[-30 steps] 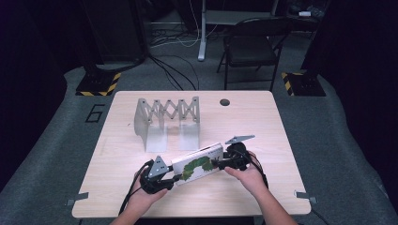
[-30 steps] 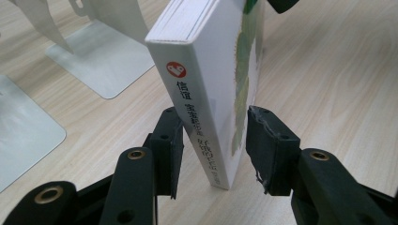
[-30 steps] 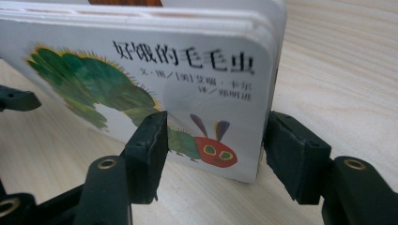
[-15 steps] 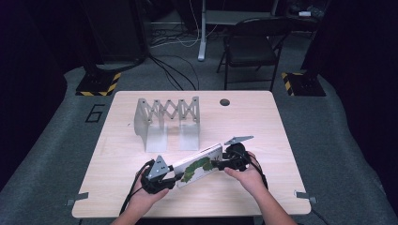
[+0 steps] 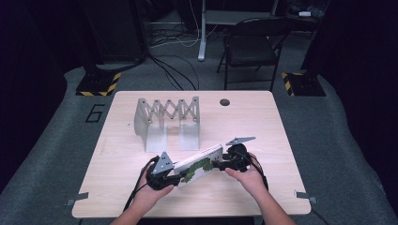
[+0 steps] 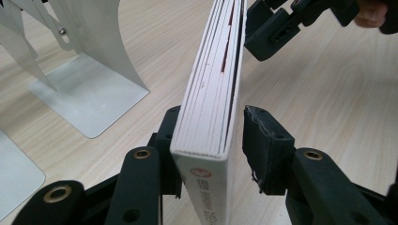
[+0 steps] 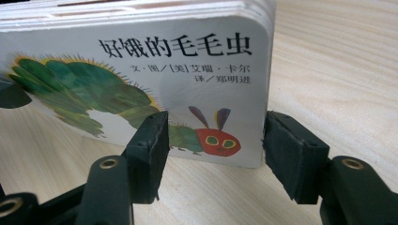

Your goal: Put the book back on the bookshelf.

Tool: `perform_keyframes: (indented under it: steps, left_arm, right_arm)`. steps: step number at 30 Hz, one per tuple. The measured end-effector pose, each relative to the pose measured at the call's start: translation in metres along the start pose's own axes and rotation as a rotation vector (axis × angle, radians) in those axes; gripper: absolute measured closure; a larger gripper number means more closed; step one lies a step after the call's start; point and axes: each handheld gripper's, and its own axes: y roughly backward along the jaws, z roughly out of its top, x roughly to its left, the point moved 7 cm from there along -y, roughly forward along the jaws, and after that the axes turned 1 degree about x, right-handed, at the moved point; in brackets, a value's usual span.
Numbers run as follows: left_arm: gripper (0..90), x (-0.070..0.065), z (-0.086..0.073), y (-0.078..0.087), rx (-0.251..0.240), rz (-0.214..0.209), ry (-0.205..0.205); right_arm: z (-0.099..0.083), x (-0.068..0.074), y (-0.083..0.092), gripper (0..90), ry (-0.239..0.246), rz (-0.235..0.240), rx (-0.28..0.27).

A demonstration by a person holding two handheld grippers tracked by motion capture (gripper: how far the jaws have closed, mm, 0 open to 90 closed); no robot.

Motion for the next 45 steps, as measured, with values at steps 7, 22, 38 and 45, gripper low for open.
perform_keyframes:
  steps: [7, 22, 38, 45]
  left_arm:
    - [58.2, 0.0, 0.005, -0.003, -0.019, -0.012, 0.024]
    - [64.0, -0.004, 0.005, -0.018, 0.022, -0.037, 0.017]
    - [67.5, -0.006, 0.003, -0.025, 0.063, -0.053, 0.036]
    - [68.7, -0.006, 0.004, -0.025, 0.074, -0.055, 0.028]
  right_arm:
    - [-0.002, -0.001, -0.001, 41.9, -0.004, 0.003, -0.003]
    - [-0.004, -0.001, -0.001, 42.7, -0.014, 0.005, -0.007]
    - [-0.004, -0.001, -0.002, 42.8, -0.005, 0.001, -0.011]
    - [-0.004, -0.002, -0.002, 42.8, -0.006, 0.0, -0.013]
